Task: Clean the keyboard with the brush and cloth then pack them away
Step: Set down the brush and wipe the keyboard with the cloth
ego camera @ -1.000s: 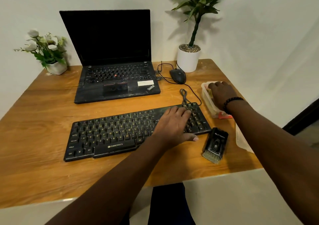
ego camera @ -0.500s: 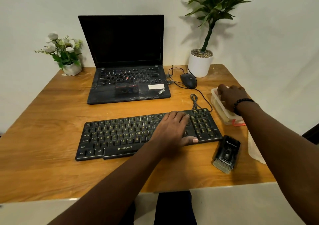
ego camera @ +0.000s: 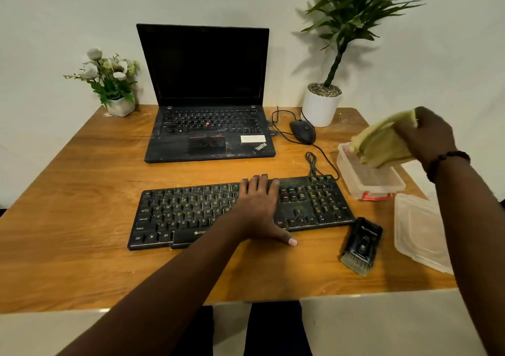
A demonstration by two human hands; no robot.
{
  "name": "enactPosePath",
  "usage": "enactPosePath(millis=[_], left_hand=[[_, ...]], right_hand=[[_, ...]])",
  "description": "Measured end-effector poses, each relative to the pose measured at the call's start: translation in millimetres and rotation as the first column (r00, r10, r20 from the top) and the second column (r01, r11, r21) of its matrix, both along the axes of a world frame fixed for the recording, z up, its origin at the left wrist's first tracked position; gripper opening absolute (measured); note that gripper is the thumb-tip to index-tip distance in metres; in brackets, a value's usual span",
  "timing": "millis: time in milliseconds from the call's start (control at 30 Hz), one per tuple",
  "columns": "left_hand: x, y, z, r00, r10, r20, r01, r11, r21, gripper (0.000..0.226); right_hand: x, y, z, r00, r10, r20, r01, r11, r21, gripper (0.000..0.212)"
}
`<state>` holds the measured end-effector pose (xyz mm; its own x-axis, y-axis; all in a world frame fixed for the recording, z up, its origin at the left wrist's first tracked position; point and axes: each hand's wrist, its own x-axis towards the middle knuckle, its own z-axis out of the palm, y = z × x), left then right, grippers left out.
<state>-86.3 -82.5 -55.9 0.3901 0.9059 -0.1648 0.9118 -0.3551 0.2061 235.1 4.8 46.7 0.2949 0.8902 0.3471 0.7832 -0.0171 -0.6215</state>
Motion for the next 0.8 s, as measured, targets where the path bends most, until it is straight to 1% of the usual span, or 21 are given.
enactPosePath(millis=[33, 67, 100, 133, 167, 200, 233, 300, 333, 400, 433, 467, 500, 533, 567, 600, 633, 667, 700, 733, 800], left_hand=[[-2.6, -0.9, 0.2, 1.000, 0.001, 0.016, -0.001, 1.000, -0.001, 0.142], [-4.7, -1.3, 0.9, 1.000, -0.002, 0.031, 0.002, 1.000, 0.005, 0.142], [-6.9, -2.0, 1.1, 0.999, -0.009, 0.040, 0.008, 1.000, 0.018, 0.141], [-9.0, -2.5, 2.1, 0.999, -0.016, 0.042, 0.014, 0.999, 0.033, 0.142], [-11.0, -2.4, 2.6, 0.999, -0.021, 0.038, 0.019, 0.999, 0.042, 0.142], [-13.2, -2.1, 3.3, 0.999, -0.023, 0.033, 0.022, 0.999, 0.044, 0.143], [-15.6, -1.4, 3.5, 0.999, -0.022, 0.027, 0.021, 0.999, 0.038, 0.143], [-21.4, -1.9, 4.6, 1.000, -0.017, 0.015, 0.016, 1.000, 0.026, 0.144], [-25.3, -3.2, 5.5, 1.000, -0.015, 0.009, 0.015, 1.000, 0.017, 0.145], [-33.3, -5.6, 7.1, 1.000, -0.012, -0.002, 0.012, 1.000, 0.002, 0.146], [-37.7, -7.1, 8.1, 1.000, -0.013, -0.009, 0.013, 1.000, -0.005, 0.146], [-41.5, -8.3, 9.7, 1.000, -0.016, -0.020, 0.016, 1.000, -0.013, 0.147], [-45.1, -8.7, 10.9, 0.999, -0.019, -0.031, 0.018, 1.000, -0.019, 0.147], [-48.2, -8.9, 12.2, 0.999, -0.021, -0.041, 0.021, 1.000, -0.023, 0.147], [-50.8, -8.5, 12.4, 0.999, -0.024, -0.048, 0.022, 0.999, -0.026, 0.147], [-53.0, -8.2, 12.2, 0.998, -0.025, -0.051, 0.023, 0.999, -0.027, 0.146], [-54.6, -7.9, 11.2, 0.998, -0.023, -0.050, 0.022, 0.999, -0.027, 0.145], [-54.8, -8.6, 10.1, 0.999, -0.021, -0.046, 0.020, 0.999, -0.025, 0.144], [-54.5, -9.3, 8.6, 0.999, -0.016, -0.040, 0.015, 1.000, -0.019, 0.143], [-53.6, -10.3, 7.2, 0.999, -0.011, -0.038, 0.010, 1.000, -0.004, 0.141], [-51.3, -12.9, 5.4, 0.999, -0.001, -0.048, 0.004, 0.998, 0.061, 0.136]], right_hand=[[5.2, -7.6, 0.7, 0.977, -0.024, -0.211, 0.038, 0.997, 0.065, 0.029], [8.7, -16.3, 1.3, 0.889, -0.001, -0.458, 0.057, 0.992, 0.108, 0.031], [9.7, -25.1, 2.2, 0.719, 0.084, -0.690, 0.042, 0.986, 0.163, 0.033], [6.5, -33.9, 2.9, 0.462, 0.174, -0.870, 0.021, 0.978, 0.206, 0.030], [0.4, -43.8, 2.9, 0.104, 0.259, -0.960, 0.025, 0.965, 0.262, 0.021], [-8.7, -51.6, 0.0, -0.207, 0.308, -0.928, 0.053, 0.951, 0.304, 0.016], [-22.7, -63.7, -3.9, -0.390, 0.336, -0.857, 0.061, 0.938, 0.340, 0.021], [-53.0, -83.3, -13.2, -0.480, 0.344, -0.807, 0.046, 0.929, 0.368, 0.053], [-61.4, -87.4, -15.5, -0.510, 0.353, -0.784, 0.046, 0.922, 0.385, 0.062], [-81.9, -91.3, -20.6, -0.493, 0.328, -0.806, 0.032, 0.933, 0.359, 0.066], [-93.3, -92.9, -20.2, -0.442, 0.304, -0.844, 0.011, 0.943, 0.333, 0.060], [-103.9, -93.2, -22.3, -0.343, 0.287, -0.895, -0.016, 0.950, 0.311, 0.050], [-116.3, -94.8, -24.3, -0.171, 0.268, -0.948, -0.049, 0.959, 0.280, 0.040], [-128.2, -95.1, -28.2, 0.104, 0.220, -0.970, -0.077, 0.974, 0.213, 0.033], [-137.4, -93.1, -35.2, 0.422, 0.171, -0.890, -0.098, 0.985, 0.142, 0.033], [-145.0, -89.0, -47.7, 0.725, 0.148, -0.672, -0.137, 0.988, 0.071, 0.037], [-152.3, -85.7, -63.5, 0.913, 0.196, -0.358, -0.221, 0.975, -0.027, 0.042], [-160.0, -84.9, -80.2, 0.958, 0.283, -0.039, -0.286, 0.942, -0.174, 0.048], [-164.9, -83.4, -97.5, 0.912, 0.361, 0.194, -0.290, 0.904, -0.315, 0.055], [-169.6, -82.2, -111.1, 0.855, 0.397, 0.334, -0.246, 0.877, -0.414, 0.062], [-175.4, -83.3, -118.5, 0.819, 0.402, 0.410, -0.179, 0.858, -0.482, 0.070]])
